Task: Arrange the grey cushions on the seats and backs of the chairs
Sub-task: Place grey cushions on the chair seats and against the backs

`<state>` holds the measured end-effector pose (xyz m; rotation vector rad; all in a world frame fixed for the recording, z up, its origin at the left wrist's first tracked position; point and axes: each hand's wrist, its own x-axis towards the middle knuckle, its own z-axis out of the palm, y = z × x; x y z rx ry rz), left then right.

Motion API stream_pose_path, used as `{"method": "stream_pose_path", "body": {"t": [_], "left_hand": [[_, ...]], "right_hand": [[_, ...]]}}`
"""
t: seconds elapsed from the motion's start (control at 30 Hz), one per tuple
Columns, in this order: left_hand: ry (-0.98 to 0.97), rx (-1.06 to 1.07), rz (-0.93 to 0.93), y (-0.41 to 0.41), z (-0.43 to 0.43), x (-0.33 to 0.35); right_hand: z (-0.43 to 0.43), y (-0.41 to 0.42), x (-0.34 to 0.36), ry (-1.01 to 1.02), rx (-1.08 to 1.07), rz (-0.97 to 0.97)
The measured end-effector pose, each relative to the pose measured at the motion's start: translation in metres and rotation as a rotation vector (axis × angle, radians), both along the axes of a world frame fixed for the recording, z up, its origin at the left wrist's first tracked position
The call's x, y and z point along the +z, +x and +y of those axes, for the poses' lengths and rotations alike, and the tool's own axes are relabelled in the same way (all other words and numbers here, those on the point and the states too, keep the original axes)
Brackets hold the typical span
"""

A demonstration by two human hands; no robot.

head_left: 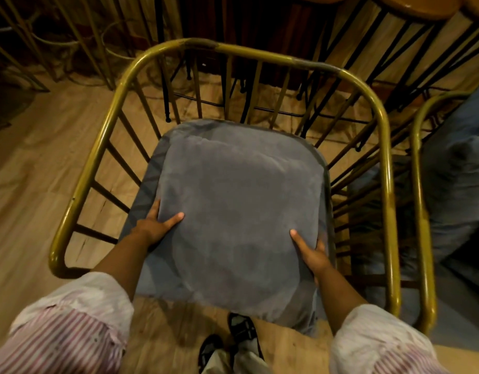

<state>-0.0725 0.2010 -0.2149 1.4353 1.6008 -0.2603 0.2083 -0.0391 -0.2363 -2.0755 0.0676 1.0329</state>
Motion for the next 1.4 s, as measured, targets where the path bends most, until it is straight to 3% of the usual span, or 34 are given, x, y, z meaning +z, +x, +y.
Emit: {"method": "stream_pose_path", "body": {"t": [0.23, 0.3, 0.37, 0.53, 0.7, 0.83, 1.0, 1.2, 1.4], "left_hand": [[-0.02, -0.037, 0.063, 0.002, -0.013, -0.036], [-0.059, -0.113, 0.085, 0.022, -0.034, 0.005], [-0.058, -0.219, -0.007, 0.051, -0.059, 0.055], [0.011, -0.492, -0.162, 0.12, -0.112, 0.145], [0.103, -0.658, -0.31, 0.188, -0.162, 0.225], [0.173, -0.765, -0.406, 0.254, -0.223, 0.268], [0.225, -0.816, -0.509, 0.355, -0.309, 0.289], [0.157, -0.915, -0.547, 0.473, -0.422, 0.313], [0.202, -0.942, -0.511, 0.551, -0.454, 0.309]], "right_hand": [[0.003, -0.004, 0.025, -0.068, 0.235, -0.017], [-0.001, -0.004, 0.044, -0.085, 0.373, -0.074], [-0.009, -0.004, 0.076, -0.067, 0.461, -0.185], [-0.046, 0.015, 0.157, -0.037, 0.508, -0.435], [-0.096, 0.061, 0.227, 0.021, 0.385, -0.624], [-0.154, 0.106, 0.264, 0.086, 0.245, -0.652], [-0.247, 0.182, 0.293, 0.119, 0.149, -0.629], [-0.36, 0.299, 0.312, 0.012, 0.101, -0.631], [-0.41, 0.387, 0.312, 0.022, -0.021, -0.601]]}}
